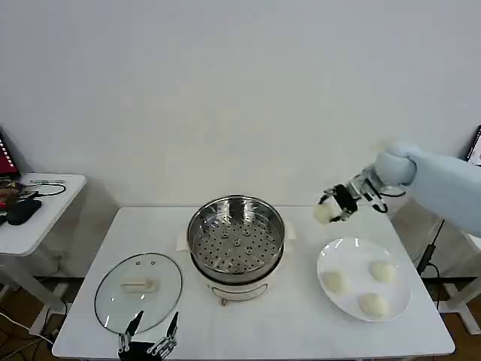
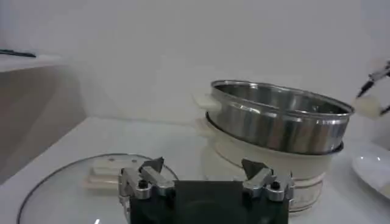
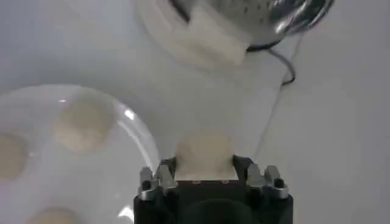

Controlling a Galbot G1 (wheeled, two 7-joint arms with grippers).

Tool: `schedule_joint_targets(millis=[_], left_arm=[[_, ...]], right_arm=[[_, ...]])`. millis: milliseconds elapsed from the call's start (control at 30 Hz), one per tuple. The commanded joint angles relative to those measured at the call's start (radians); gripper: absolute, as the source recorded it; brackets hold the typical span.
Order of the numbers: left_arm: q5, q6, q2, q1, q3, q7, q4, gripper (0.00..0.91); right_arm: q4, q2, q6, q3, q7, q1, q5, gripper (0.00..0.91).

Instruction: Take steamed baozi put them in steamer then cover it.

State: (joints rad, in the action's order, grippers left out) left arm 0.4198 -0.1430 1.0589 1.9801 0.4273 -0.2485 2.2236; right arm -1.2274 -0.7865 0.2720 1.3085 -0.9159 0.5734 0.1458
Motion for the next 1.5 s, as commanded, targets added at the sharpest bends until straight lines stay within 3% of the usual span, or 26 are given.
schedule_joint_targets(millis=[33, 733, 1033, 1500], left_arm=[[-0.001, 0.001, 0.000, 0.001, -0.002, 0.000, 0.001, 0.907], [0.004, 0.001, -0.009, -0.001, 0.000, -0.002, 0.006, 0.907], [0.008, 0.002, -0.009, 0.001, 0.005, -0.005, 0.012, 0.907], [0.018, 0.002, -0.009, 0.005, 0.011, -0.013, 0.019, 0.907]], right_arm=[[0.008, -0.084, 0.075, 0.028, 0.003, 0.062, 0.022, 0.645], [0.142, -0.359, 0.312, 0.045, 0.033, 0.080, 0.012, 0.655], [0.196, -0.441, 0.420, 0.031, 0.054, 0.053, -0.069, 0.655], [0.236, -0.485, 0.519, 0.008, 0.095, -0.015, -0.257, 0.655]])
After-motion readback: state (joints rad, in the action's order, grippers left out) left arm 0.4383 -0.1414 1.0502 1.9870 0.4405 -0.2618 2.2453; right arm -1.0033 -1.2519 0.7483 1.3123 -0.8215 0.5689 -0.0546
